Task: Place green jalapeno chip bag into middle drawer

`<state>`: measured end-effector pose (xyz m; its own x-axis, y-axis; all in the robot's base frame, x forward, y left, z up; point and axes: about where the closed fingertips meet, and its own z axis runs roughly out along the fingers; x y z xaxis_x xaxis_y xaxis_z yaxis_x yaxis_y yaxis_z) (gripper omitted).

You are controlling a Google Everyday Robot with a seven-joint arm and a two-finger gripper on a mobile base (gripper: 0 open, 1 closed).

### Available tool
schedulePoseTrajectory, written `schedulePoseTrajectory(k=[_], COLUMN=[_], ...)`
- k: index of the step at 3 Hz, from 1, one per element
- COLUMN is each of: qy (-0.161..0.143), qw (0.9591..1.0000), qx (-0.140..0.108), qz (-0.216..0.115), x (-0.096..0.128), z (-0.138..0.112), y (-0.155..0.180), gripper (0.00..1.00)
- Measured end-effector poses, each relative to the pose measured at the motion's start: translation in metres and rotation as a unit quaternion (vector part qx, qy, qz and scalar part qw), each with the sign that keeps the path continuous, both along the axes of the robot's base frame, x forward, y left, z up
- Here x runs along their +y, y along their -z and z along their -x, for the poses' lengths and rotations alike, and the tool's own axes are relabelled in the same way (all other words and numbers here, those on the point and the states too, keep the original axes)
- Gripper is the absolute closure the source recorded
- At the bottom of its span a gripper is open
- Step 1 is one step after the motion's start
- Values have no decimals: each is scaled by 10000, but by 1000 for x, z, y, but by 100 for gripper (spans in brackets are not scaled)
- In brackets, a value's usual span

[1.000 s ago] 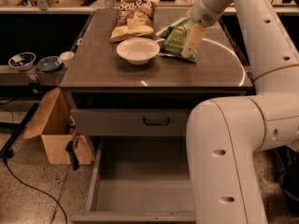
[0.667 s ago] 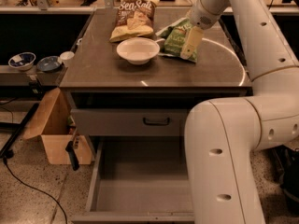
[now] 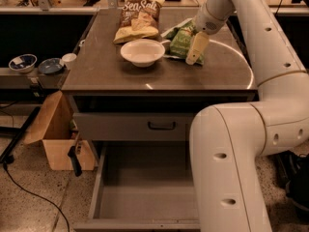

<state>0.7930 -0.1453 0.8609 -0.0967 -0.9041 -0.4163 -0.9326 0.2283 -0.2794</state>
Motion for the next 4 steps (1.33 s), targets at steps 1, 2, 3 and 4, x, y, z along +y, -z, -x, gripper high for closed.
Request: schedulePoseTrajectory(k=[1, 2, 3, 4], qy=[0, 0, 0, 0], qw=[10000, 10000, 10000, 10000], qx=[0, 0, 0, 0], qz=[0, 0, 0, 0], x=[0, 0, 0, 0], z=[0, 0, 0, 0], y=[0, 0, 0, 0], gripper=[17, 40, 63, 86])
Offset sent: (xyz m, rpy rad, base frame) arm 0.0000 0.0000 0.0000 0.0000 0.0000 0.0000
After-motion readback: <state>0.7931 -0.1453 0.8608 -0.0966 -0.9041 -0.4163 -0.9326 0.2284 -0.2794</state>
